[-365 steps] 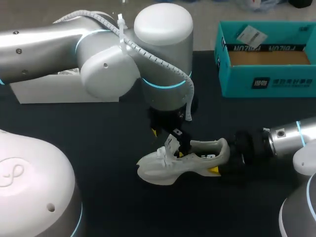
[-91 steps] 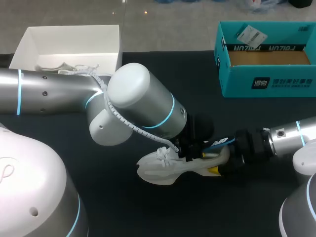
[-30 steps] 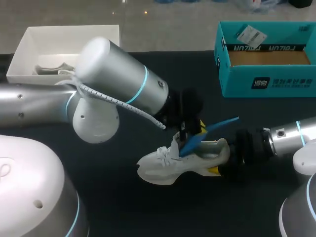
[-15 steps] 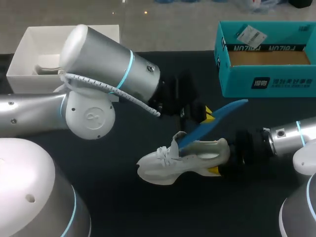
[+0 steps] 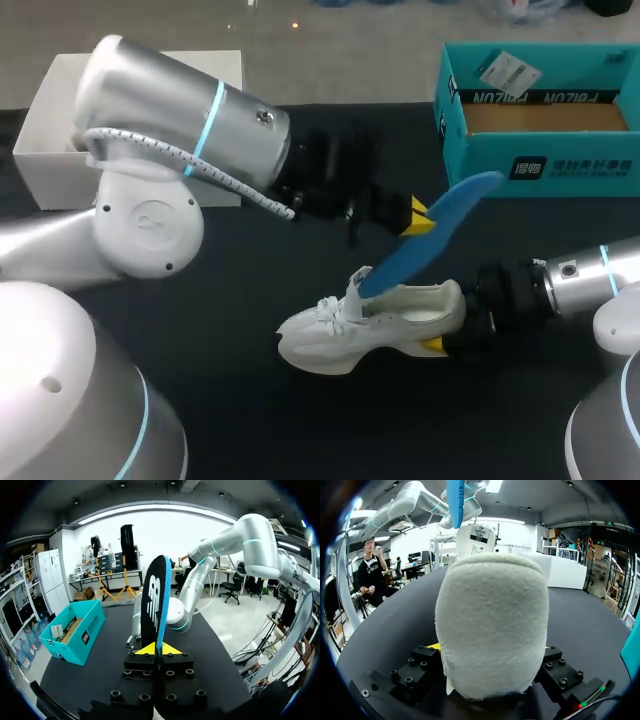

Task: Take the shoe out of the shoebox, open the shoe tongue, remove and reinsert the insole, then place the shoe into the shoebox

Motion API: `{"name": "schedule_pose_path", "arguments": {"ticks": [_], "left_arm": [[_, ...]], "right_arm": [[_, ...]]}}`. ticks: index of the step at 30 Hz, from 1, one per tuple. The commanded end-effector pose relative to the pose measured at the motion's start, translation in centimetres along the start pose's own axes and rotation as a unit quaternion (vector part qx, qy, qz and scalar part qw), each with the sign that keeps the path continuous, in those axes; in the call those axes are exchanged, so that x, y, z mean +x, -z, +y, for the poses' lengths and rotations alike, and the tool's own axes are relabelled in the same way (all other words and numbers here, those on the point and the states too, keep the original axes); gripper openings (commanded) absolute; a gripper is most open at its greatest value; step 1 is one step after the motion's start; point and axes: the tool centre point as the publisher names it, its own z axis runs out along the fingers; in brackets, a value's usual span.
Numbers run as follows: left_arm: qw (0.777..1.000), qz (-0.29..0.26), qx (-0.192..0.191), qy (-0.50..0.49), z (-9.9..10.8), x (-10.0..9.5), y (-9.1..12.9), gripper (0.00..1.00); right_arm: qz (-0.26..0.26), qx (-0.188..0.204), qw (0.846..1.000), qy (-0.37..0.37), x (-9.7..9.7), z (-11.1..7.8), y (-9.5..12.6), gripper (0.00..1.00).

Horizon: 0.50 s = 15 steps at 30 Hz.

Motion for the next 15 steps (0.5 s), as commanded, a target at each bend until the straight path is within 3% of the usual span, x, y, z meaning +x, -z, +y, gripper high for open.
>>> {"name": "schedule_pose_path", "arguments": {"ticks": [1, 5, 15], "left_arm": [[0.999, 0.018, 0.05, 0.001, 0.84, 0.54, 1.71, 0.0], [0.996, 0.041, 0.073, 0.011, 0.29, 0.79, 2.25, 0.0], [0.996, 0.05, 0.073, 0.012, 0.12, 0.85, 2.37, 0.0]], "right_arm": [[-0.001, 0.002, 1.0, 0.0, 0.06, 0.03, -0.09, 0.0], [-0.001, 0.002, 1.0, 0.0, 0.06, 0.03, -0.09, 0.0], [-0.001, 0.002, 1.0, 0.0, 0.06, 0.03, -0.09, 0.0]]}}
